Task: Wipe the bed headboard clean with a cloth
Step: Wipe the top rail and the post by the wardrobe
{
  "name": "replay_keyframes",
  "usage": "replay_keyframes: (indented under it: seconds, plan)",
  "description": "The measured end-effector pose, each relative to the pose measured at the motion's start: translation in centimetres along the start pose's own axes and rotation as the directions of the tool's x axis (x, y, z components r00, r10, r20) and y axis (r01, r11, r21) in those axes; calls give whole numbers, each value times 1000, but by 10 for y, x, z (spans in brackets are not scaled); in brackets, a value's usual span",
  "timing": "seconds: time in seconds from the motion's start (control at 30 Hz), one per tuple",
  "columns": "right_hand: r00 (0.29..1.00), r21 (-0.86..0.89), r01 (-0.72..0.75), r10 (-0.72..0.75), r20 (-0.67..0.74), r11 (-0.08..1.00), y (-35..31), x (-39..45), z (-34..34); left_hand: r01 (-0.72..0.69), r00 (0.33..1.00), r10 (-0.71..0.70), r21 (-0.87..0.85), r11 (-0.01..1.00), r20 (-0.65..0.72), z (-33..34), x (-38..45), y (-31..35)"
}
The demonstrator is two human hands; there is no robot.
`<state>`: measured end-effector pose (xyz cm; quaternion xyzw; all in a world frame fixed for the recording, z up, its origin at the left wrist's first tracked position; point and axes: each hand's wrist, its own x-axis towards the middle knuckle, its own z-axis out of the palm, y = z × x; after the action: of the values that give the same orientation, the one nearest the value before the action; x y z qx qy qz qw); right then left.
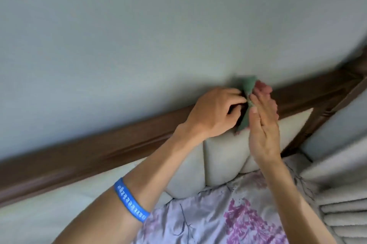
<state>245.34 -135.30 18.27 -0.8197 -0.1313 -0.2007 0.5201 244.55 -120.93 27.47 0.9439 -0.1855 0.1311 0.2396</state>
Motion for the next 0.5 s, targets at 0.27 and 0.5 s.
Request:
replay_keyframes:
  seconds: [0.27,0.5]
  plan:
    - [928,-272,359,-312,201,893,-118,-69,103,231,923,-244,-80,970,-299,-76,-143,-68]
    - [934,-340,350,-295,204,873,-185,-124,175,251,938,-241,8,968,-250,-151,-242,-140]
